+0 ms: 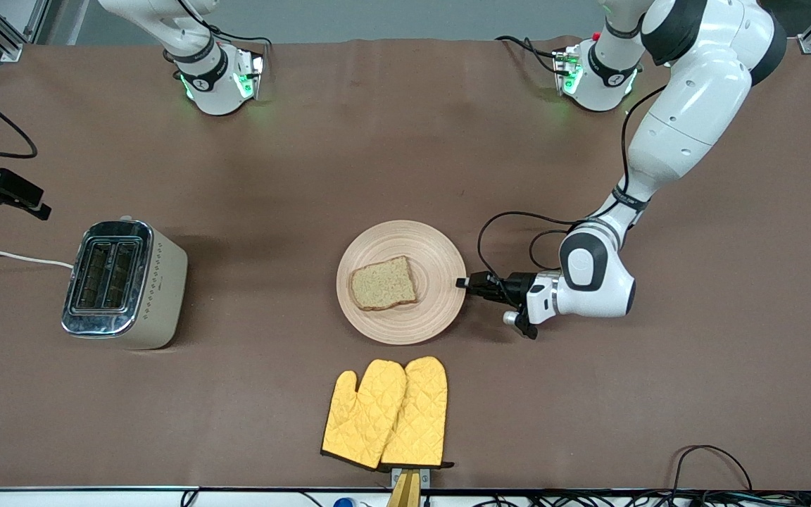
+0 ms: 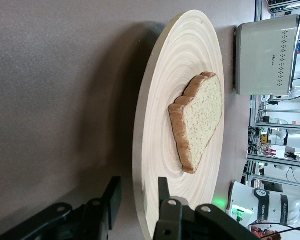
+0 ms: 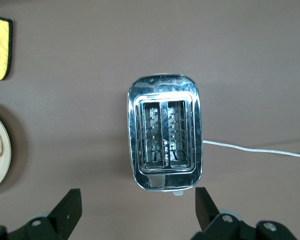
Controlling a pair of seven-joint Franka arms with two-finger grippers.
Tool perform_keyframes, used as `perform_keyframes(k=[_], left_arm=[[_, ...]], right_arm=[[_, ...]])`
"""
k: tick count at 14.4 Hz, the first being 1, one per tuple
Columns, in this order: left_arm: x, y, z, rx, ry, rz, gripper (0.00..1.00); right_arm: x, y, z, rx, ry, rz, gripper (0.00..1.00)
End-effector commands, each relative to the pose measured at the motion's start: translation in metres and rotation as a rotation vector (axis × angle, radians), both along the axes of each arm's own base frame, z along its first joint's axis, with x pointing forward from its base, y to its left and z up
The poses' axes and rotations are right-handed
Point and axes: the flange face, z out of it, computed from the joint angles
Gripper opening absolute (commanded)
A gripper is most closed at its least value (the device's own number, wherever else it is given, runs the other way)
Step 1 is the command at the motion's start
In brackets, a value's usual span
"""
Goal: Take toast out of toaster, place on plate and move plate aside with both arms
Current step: 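Grip the plate rim with the left gripper while the right gripper retracts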
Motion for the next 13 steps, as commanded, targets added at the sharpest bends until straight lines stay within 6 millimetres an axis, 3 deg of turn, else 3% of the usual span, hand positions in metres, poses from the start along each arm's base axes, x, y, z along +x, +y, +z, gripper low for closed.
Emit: perform_keyframes(k=[1,4,7,11,13], left_arm=[[-0.003,-0.008,-0.006,-0.011,-0.016,0.012,0.18],[-0.002,-0.008,-0.006,-0.001,-0.026,0.022,0.03],[0.003,-0.004,0.002,0.000,-0.033,0.029,0.00],[0.017,0.006,0.031,-0.006,-0.020,0.057,0.00],[0.022,0.026,0.044,-0.043,0.005,0.043,0.00]], right_arm=[[0.000,0.000,0.017,-0.024,-0.023,-0.003,1.00],[0.000,0.001,0.027,-0.019,-0.042,-0.005,1.00],[0.000,0.005,0.027,-0.027,-0.035,0.011,1.00],[-0.002,-0.003,0.024,-0.027,-0.022,0.003,1.00],[-0.002,0.001,0.024,-0.027,-0.019,0.009,1.00]])
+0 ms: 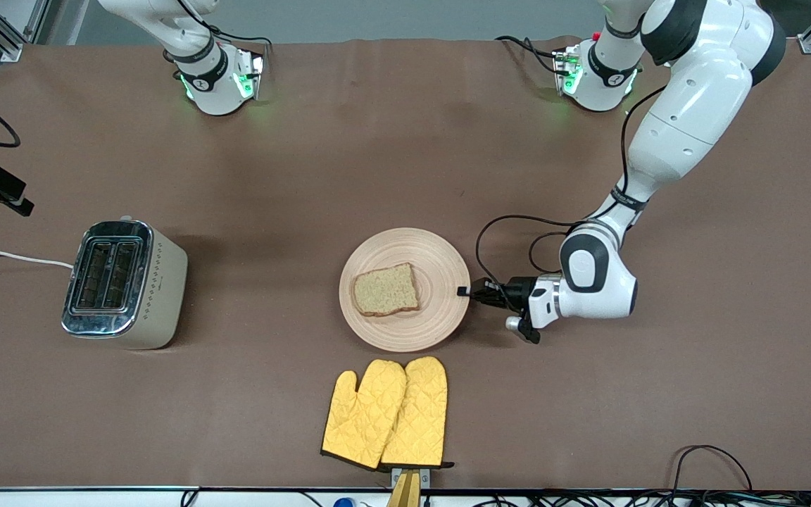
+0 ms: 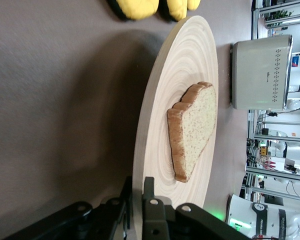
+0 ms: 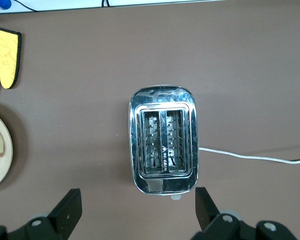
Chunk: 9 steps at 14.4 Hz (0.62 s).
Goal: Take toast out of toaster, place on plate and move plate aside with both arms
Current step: 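Slide the wooden plate away from the toaster with the left gripper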
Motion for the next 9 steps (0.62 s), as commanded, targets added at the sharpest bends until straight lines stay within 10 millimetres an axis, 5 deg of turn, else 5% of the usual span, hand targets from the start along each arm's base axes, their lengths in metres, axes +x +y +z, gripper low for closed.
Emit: perform_keyframes(k=[1,6,9], left_arm=[[0.008,0.030,0.031,-0.056,0.033,-0.024,0.00],[0.028,0.117,0.060,-0.089,0.041,-0.045,0.00],[0.041,0.189,0.072,-0.052,0.018,-0.055,0.00]], right_arm=[[-0.002,0.001,0.002,-0.016,0.006,0.005,1.00],[-0.006,0.005,0.003,-0.014,0.012,0.009,1.00],[-0.007,0.000,0.004,-0.014,0.009,0.006,1.00]])
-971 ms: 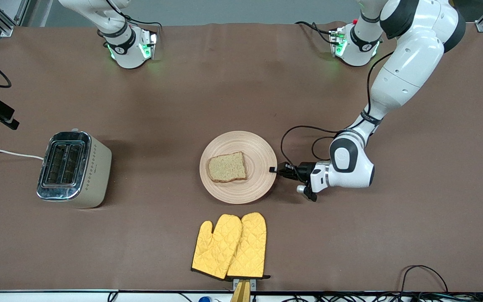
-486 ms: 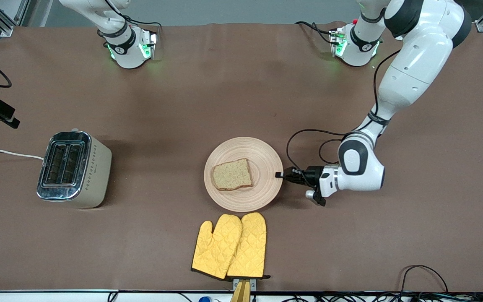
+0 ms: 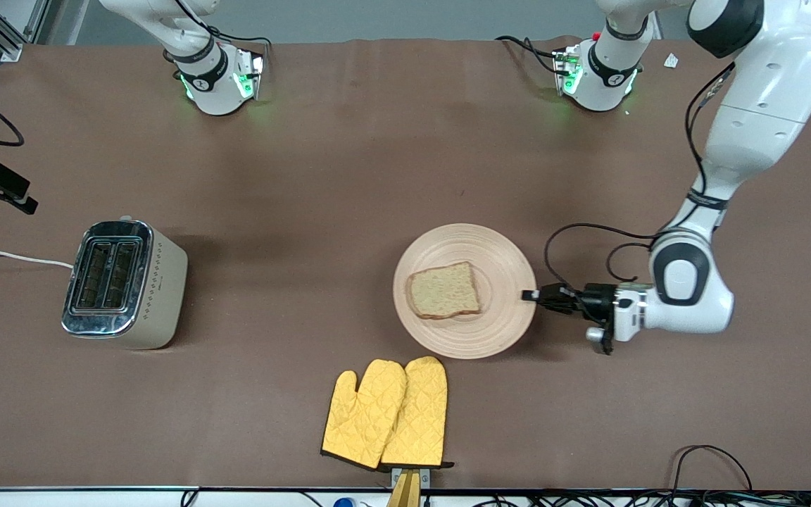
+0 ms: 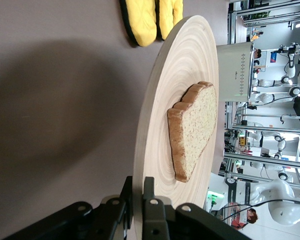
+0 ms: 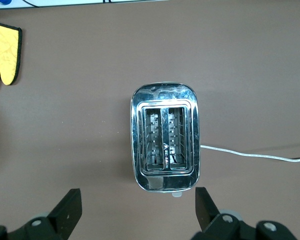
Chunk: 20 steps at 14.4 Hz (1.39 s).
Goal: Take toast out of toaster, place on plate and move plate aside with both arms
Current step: 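Slide the wooden plate away from the toaster with the left gripper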
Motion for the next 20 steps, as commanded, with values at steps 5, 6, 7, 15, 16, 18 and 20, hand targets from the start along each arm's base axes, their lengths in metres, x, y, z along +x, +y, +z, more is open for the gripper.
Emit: perform_keyframes(k=[5,6,7,15,16,18,20], left_arm=[[-0.001,0.145,0.018,0.043,0.006,0.021,0.00],[-0.004,0.163,0.015,0.056,0.005,0.029,0.00],[-0.008,0.182,0.010,0.059,-0.004,0.033,0.00],[-0.033,0.264,-0.029,0.132,-0.023,0.019,0.00],[-0.030,0.270,-0.028,0.141,-0.031,0.023,0.00],[-0.031,0.286,-0.037,0.149,-0.049,0.026,0.01],[-0.028,0.292,-0.039,0.158,-0.068,0.023,0.02]], right_arm=[[-0.006,-0.002,0.010,-0.016,-0.012,0.001,1.00],[-0.007,-0.002,0.009,-0.016,-0.009,0.001,1.00],[-0.006,-0.002,0.008,-0.016,-0.009,0.001,1.00],[-0.006,-0.001,0.008,-0.016,-0.011,0.002,1.00],[-0.005,-0.001,0.007,-0.016,-0.011,0.002,1.00],[-0.006,-0.001,0.008,-0.016,-0.012,0.002,1.00],[-0.006,-0.001,0.009,-0.016,-0.012,0.002,1.00]])
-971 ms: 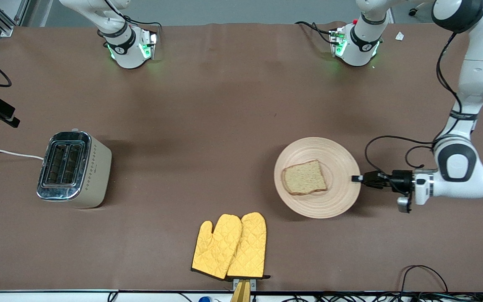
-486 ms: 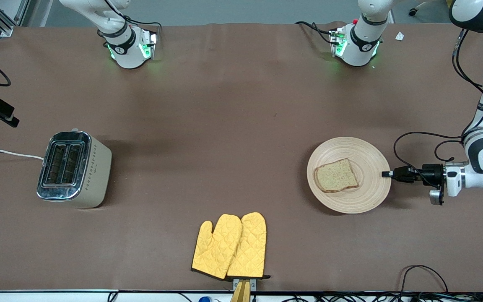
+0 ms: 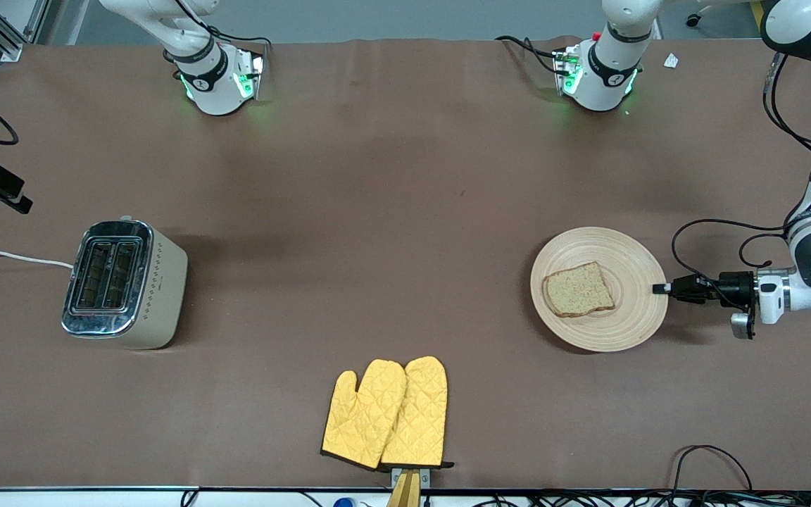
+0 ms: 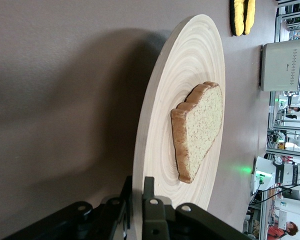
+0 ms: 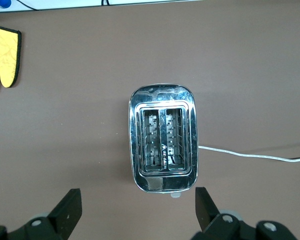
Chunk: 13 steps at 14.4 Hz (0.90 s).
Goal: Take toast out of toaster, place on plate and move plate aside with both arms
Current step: 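Slide the wooden plate away from the toaster with the left gripper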
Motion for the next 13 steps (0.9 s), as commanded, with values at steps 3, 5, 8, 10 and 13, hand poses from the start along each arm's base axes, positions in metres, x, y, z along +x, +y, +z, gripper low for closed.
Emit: perform_keyframes(k=[3,5,8,10,13], left_arm=[[0.015,0.017,0.008,0.064,-0.045,-0.040,0.33],[0.021,0.015,0.017,0.079,-0.028,-0.014,0.82],[0.043,0.003,0.050,0.120,-0.036,0.007,1.00],[0.053,-0.006,0.076,0.159,-0.023,0.029,1.00],[0.068,-0.040,0.130,0.234,0.010,0.069,1.00]], right_arm=[[-0.006,0.001,0.007,-0.016,-0.010,0.006,1.00],[-0.009,-0.001,0.015,-0.016,-0.023,0.003,1.00],[-0.010,-0.006,0.017,-0.015,-0.031,-0.010,1.00],[-0.010,-0.006,0.017,-0.015,-0.033,-0.010,1.00],[-0.006,-0.007,0.019,-0.015,-0.059,-0.010,1.00]])
